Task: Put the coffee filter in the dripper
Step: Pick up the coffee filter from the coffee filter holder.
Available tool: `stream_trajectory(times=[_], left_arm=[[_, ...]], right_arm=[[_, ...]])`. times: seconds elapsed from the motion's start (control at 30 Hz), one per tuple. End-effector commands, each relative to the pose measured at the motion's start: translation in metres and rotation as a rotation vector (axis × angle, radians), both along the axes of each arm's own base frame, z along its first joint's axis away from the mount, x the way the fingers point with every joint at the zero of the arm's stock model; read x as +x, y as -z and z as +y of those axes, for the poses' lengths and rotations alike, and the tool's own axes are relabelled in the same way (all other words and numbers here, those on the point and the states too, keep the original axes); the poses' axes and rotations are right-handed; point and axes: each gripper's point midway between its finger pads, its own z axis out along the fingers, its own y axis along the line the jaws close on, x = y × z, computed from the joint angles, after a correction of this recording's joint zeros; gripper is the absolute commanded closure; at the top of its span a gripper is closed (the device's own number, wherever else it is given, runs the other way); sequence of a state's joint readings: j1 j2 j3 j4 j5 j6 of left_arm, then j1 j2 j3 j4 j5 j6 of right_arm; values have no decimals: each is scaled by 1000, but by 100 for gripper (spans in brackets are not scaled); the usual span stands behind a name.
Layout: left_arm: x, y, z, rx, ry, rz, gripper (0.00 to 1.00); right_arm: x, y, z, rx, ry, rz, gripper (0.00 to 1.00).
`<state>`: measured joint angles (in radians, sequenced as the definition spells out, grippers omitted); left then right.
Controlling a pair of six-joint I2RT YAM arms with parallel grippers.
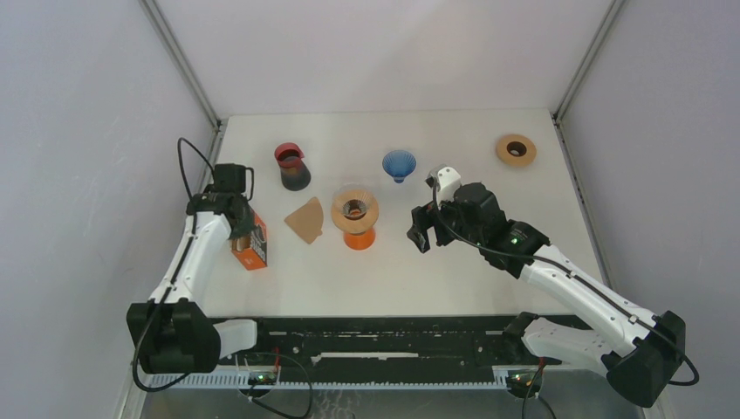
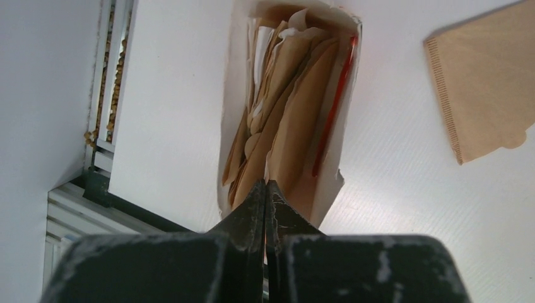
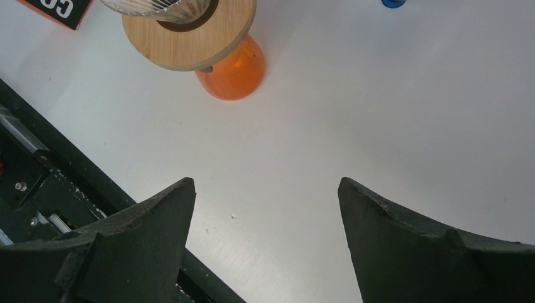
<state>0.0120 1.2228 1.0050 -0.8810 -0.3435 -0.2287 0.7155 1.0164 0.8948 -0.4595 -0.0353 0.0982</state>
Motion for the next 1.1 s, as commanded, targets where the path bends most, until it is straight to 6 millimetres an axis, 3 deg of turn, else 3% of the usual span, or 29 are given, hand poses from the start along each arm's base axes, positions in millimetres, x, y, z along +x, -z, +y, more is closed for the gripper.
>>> stream_trajectory(times=[0.0,0.6,1.07], left_arm=[[5,-29,7,38,-32,-87,100],[12,-68,1,-7,-49,-278,100],[-5,-123,17,-12,-182,-574,100]], right_arm=[[3,-16,5,36,-12,-62,8],[2,-18,5,34,-14,-65,8],[0,-24,5,42,-16,-75,8]])
